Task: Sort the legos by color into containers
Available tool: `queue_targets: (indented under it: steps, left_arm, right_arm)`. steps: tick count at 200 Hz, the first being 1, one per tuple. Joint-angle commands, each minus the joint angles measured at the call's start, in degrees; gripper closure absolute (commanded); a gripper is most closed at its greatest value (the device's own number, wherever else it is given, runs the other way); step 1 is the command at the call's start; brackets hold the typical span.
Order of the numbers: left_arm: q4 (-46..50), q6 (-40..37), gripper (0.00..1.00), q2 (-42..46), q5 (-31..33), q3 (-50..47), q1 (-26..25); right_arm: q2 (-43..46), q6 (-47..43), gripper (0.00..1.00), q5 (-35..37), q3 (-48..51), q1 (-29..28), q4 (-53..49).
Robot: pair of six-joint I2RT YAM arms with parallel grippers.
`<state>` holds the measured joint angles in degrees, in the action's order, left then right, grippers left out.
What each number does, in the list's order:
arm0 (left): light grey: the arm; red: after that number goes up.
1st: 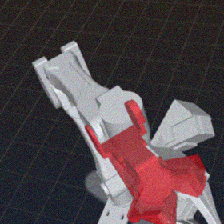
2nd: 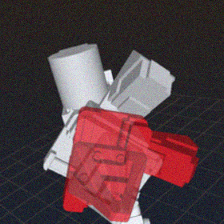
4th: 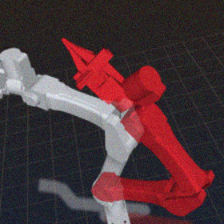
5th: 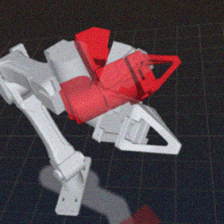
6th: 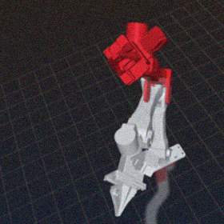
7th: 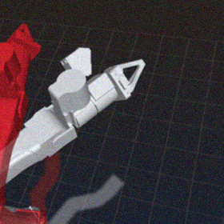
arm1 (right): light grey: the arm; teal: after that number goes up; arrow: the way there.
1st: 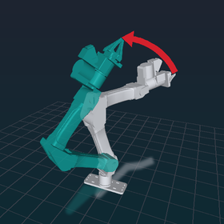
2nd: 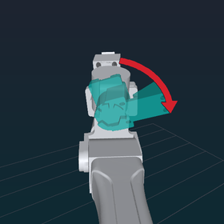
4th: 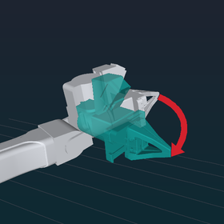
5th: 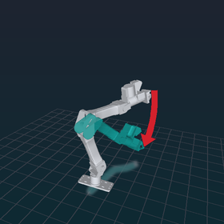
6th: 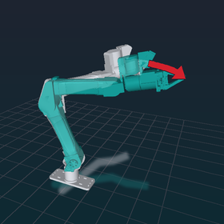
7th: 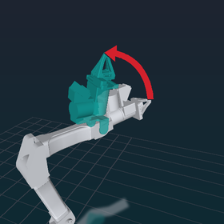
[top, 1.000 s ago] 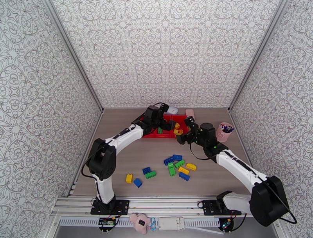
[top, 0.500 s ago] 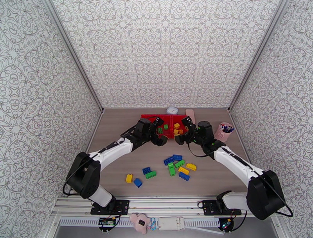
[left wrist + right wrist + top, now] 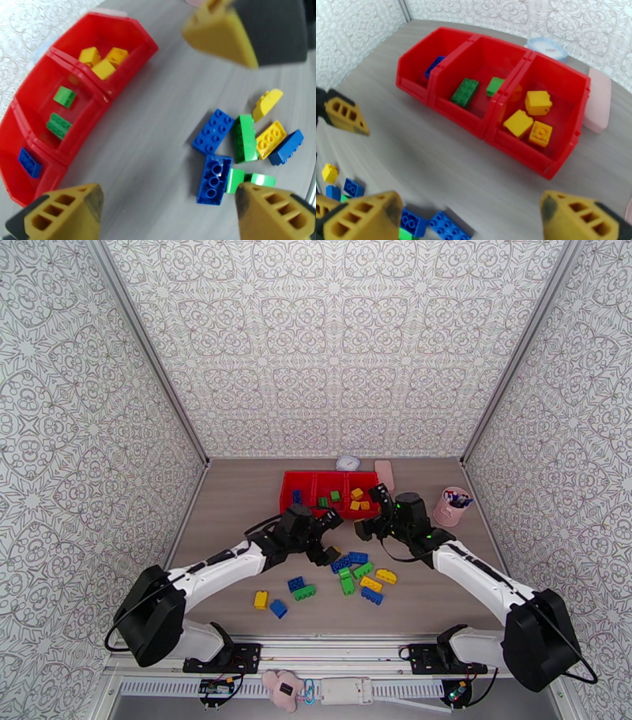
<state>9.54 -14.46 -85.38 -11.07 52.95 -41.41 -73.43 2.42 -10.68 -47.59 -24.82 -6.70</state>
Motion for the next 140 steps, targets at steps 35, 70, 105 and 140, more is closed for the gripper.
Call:
queue_targets:
  steps: [35, 70, 105, 140]
  left_arm:
    - [6.29, -3.50, 0.15, -9.40, 1.51, 5.94, -4.69]
    - [6.29, -0.65, 0.20, -13.35, -1.44, 7.95, -5.23]
    - [7.74, -0.07, 0.26, -17.33, -2.73, 10.46, -5.19]
    - [8.97, -0.03, 0.27, -20.95, -5.79, 13.89, -5.30]
  right_arm:
    - [5.04, 2.61, 0.05, 9.29, 2.41, -0.41, -3.14]
    - [5.40, 3.55, 0.05, 10.13, 3.82, -0.41, -2.64]
    - [5.41, 3.19, 0.05, 10.76, 4.45, -0.32, -2.59]
    - [4.53, 2.90, 0.05, 10.63, 4.54, -0.27, -2.32]
